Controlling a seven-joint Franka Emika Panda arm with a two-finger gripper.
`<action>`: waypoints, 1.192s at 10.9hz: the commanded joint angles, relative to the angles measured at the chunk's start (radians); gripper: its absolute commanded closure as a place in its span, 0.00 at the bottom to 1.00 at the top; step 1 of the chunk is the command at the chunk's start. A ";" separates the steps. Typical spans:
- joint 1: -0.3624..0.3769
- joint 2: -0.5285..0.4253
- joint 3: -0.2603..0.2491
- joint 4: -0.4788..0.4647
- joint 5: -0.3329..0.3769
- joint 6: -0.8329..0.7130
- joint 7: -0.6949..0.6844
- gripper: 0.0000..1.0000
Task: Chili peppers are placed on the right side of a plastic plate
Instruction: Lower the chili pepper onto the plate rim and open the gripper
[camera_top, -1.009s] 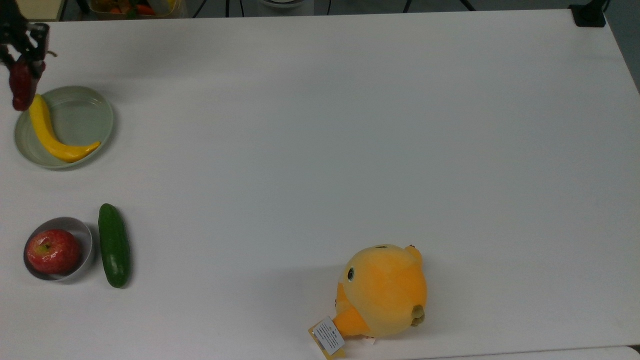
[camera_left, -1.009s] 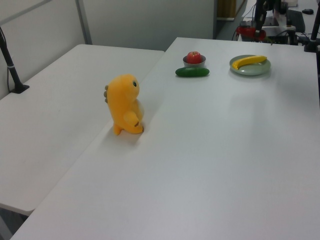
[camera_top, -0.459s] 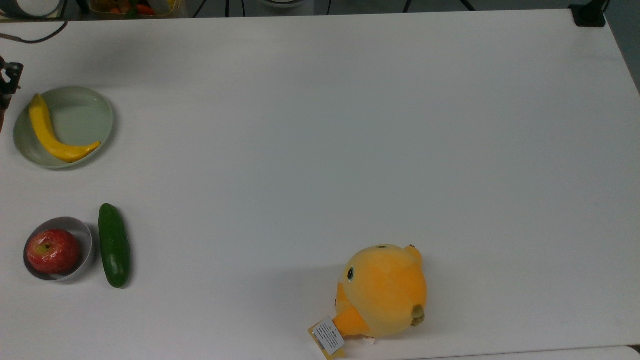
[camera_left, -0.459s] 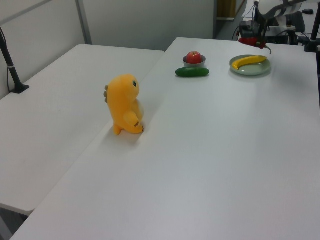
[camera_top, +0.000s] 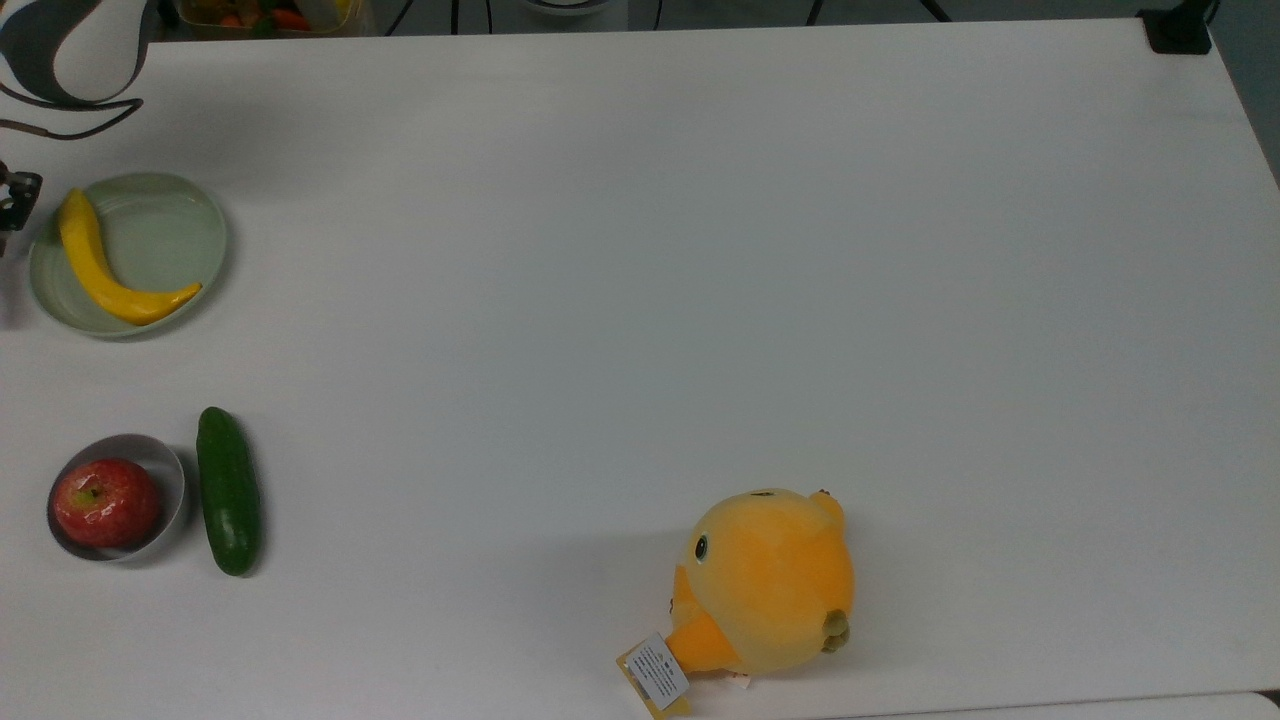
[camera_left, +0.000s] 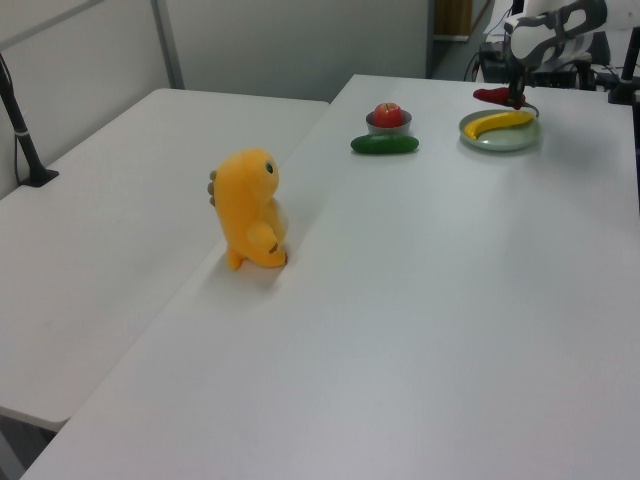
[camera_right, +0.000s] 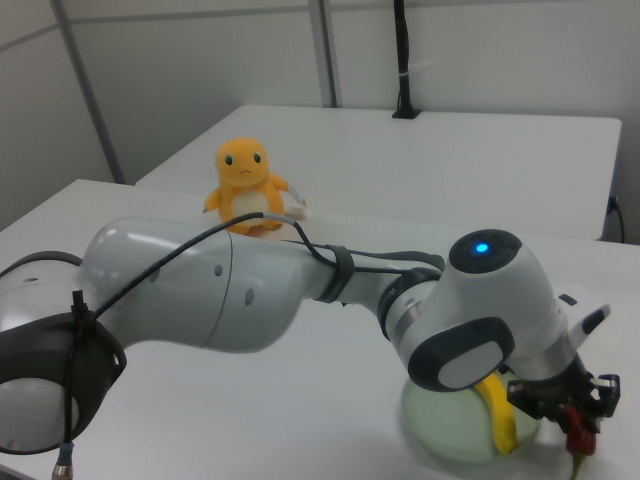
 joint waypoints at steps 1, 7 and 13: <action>-0.003 0.032 0.008 0.028 0.026 0.042 -0.018 0.70; -0.005 0.015 0.008 0.025 0.037 0.044 0.019 0.13; 0.030 -0.163 0.008 -0.057 0.063 0.021 0.100 0.00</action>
